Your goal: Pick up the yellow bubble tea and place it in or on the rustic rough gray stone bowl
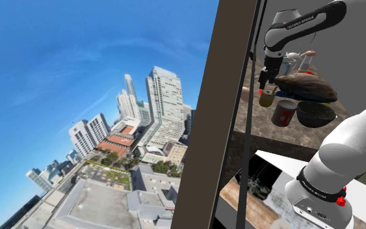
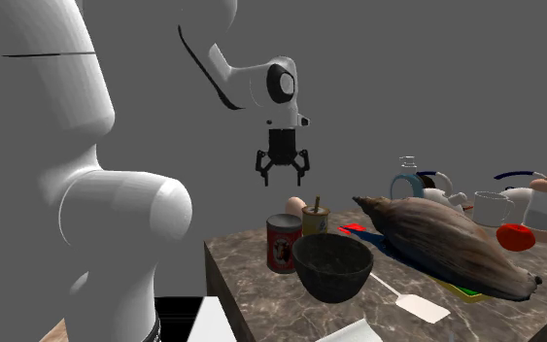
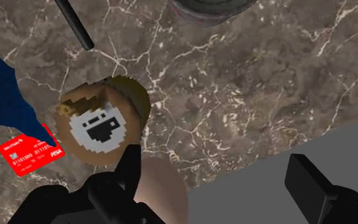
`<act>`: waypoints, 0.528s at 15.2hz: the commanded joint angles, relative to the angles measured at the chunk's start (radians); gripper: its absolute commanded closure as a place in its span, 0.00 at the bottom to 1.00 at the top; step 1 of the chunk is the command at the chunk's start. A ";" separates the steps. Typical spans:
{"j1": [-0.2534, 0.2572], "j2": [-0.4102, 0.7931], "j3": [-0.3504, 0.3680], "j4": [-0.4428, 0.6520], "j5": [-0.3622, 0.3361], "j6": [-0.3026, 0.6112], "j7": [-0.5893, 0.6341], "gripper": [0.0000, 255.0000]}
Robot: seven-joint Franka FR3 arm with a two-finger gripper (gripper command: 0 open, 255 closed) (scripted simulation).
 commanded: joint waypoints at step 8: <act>-0.034 0.335 -0.123 0.196 0.211 0.130 -0.276 0.00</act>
